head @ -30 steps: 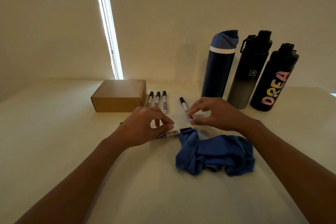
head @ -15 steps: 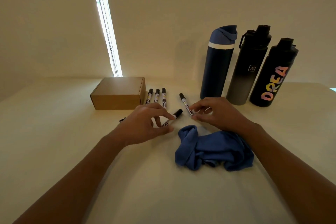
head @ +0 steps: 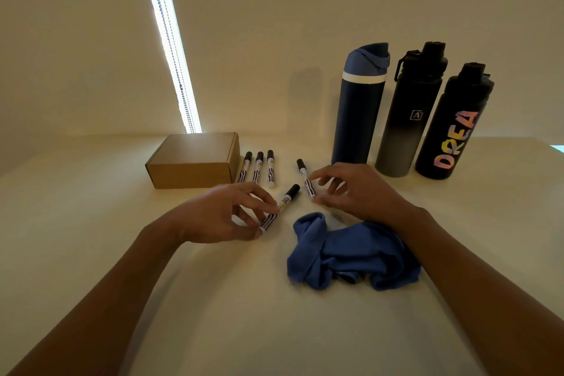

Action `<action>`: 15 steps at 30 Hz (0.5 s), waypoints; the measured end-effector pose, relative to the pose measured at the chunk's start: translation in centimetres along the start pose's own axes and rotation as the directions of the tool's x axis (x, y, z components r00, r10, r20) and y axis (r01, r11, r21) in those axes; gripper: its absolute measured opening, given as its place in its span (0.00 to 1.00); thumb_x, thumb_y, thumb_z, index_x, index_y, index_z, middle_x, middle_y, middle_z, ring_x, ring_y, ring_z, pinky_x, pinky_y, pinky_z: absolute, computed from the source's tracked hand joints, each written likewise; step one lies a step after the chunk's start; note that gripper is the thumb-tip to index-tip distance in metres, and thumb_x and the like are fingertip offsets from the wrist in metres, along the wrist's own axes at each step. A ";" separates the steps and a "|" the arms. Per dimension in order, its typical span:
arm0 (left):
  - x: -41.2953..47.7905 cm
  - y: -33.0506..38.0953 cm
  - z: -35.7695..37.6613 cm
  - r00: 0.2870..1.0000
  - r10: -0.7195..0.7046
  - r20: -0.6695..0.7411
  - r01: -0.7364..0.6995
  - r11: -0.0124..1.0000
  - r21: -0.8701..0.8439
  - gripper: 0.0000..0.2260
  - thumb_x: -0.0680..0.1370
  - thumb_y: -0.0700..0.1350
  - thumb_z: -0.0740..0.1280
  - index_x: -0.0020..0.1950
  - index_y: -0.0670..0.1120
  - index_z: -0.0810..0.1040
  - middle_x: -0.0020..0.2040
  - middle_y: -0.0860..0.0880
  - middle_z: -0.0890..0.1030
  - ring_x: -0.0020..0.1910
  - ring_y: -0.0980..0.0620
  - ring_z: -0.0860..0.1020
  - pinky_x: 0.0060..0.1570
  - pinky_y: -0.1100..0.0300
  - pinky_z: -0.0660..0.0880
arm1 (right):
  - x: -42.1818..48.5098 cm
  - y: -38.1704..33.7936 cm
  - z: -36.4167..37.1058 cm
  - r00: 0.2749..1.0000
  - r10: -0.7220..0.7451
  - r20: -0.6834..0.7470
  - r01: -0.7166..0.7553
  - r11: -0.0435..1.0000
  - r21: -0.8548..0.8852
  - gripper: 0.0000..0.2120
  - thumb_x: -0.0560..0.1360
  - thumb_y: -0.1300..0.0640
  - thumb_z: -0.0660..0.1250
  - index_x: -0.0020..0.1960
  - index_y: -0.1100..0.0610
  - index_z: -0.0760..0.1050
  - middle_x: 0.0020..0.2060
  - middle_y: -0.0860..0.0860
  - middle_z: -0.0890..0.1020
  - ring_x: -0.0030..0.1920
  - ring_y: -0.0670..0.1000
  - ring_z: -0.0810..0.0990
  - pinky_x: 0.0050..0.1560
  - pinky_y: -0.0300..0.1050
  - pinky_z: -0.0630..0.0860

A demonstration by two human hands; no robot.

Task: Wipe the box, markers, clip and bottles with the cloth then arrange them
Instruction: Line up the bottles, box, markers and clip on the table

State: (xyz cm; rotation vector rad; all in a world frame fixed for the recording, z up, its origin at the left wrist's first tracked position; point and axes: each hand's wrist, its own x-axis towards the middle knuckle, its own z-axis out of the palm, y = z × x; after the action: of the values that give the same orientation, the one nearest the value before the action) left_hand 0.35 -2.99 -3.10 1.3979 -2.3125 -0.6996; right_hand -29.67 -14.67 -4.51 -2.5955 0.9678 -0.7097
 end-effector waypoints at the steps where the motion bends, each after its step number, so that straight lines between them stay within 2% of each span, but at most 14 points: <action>1: 0.1 0.0 0.1 1.000 0.004 -0.017 -0.004 1.000 0.002 0.23 0.76 0.46 0.78 0.68 0.62 0.81 0.67 0.65 0.74 0.61 0.61 0.79 0.57 0.64 0.80 | 0.1 0.1 0.1 1.000 -0.008 0.009 0.008 1.000 -0.001 0.20 0.72 0.42 0.74 0.63 0.36 0.76 0.50 0.39 0.79 0.46 0.39 0.81 0.47 0.35 0.80; 3: 0.4 0.0 0.4 0.999 0.004 -0.044 -0.004 1.000 0.018 0.23 0.75 0.46 0.78 0.68 0.62 0.81 0.67 0.65 0.75 0.59 0.62 0.80 0.56 0.63 0.81 | 0.4 0.2 0.3 1.000 -0.023 0.018 0.024 1.000 -0.015 0.17 0.73 0.41 0.73 0.61 0.36 0.78 0.50 0.39 0.79 0.46 0.40 0.81 0.46 0.36 0.80; 5: 0.8 -0.1 0.8 0.997 0.001 -0.078 0.001 0.999 0.036 0.22 0.75 0.47 0.78 0.67 0.62 0.81 0.67 0.65 0.75 0.58 0.63 0.79 0.54 0.66 0.80 | 0.6 0.4 0.4 1.000 -0.025 0.017 0.025 0.999 -0.029 0.14 0.73 0.39 0.72 0.57 0.38 0.81 0.50 0.38 0.79 0.45 0.39 0.81 0.46 0.38 0.81; 9: 1.7 -0.2 1.8 0.983 0.028 -0.179 -0.007 0.993 0.120 0.19 0.76 0.52 0.77 0.66 0.62 0.82 0.65 0.65 0.77 0.54 0.64 0.80 0.48 0.70 0.77 | 0.6 0.7 0.4 1.000 -0.020 -0.001 0.020 0.999 -0.045 0.13 0.72 0.39 0.72 0.55 0.39 0.81 0.49 0.38 0.79 0.44 0.38 0.80 0.45 0.39 0.81; 13: 2.4 0.1 2.4 0.962 0.080 -0.259 -0.001 0.956 0.293 0.18 0.78 0.58 0.73 0.67 0.61 0.81 0.66 0.64 0.78 0.44 0.64 0.80 0.42 0.70 0.75 | 0.9 0.8 0.7 1.000 -0.018 0.000 0.018 0.998 -0.058 0.14 0.72 0.37 0.71 0.54 0.40 0.82 0.49 0.37 0.79 0.44 0.38 0.80 0.45 0.39 0.81; 15: 2.9 0.0 2.5 0.950 0.094 -0.297 0.037 0.914 0.405 0.18 0.78 0.63 0.70 0.67 0.62 0.81 0.66 0.65 0.78 0.40 0.68 0.78 0.40 0.69 0.74 | 1.2 0.9 1.0 1.000 -0.015 -0.005 0.015 0.999 -0.052 0.15 0.71 0.36 0.71 0.54 0.41 0.82 0.48 0.36 0.80 0.44 0.39 0.81 0.45 0.40 0.82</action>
State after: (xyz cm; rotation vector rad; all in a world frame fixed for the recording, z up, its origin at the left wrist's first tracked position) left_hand -2.30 -5.01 -5.01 1.5084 -2.2908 0.0302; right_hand -28.85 -16.00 -5.28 -2.6498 0.9825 -0.7046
